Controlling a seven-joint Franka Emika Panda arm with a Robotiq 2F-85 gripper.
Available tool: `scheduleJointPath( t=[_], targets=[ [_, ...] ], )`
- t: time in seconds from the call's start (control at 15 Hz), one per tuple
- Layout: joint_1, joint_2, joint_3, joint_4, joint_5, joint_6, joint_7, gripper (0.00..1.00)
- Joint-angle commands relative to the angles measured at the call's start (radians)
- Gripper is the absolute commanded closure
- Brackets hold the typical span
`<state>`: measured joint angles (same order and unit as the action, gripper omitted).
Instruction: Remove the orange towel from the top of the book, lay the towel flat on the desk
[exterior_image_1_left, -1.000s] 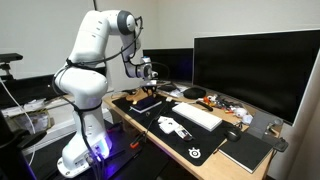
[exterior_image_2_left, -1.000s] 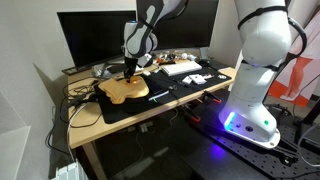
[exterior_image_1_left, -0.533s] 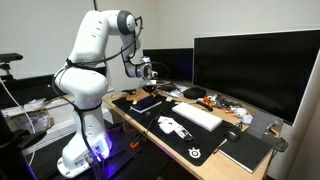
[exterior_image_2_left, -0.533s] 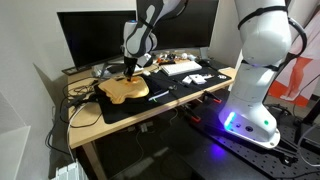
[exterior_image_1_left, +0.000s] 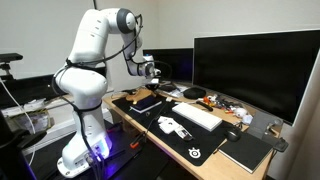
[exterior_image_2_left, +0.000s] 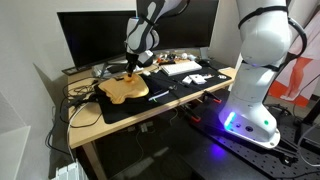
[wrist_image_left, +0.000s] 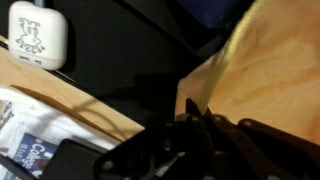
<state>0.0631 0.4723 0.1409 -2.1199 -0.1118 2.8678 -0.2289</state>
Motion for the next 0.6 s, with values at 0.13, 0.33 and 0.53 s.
scheduleJointPath(
  t=[0.13,0.33,0.53],
  targets=[
    [-0.065,-0.075,0.015,-0.059,0.074,0.033,0.011,0.99],
    [-0.09,-0.089,0.017,-0.075,0.105,0.042,0.007,0.99],
    [-0.116,-0.084,0.025,-0.074,0.136,0.046,-0.002,0.99]
  ],
)
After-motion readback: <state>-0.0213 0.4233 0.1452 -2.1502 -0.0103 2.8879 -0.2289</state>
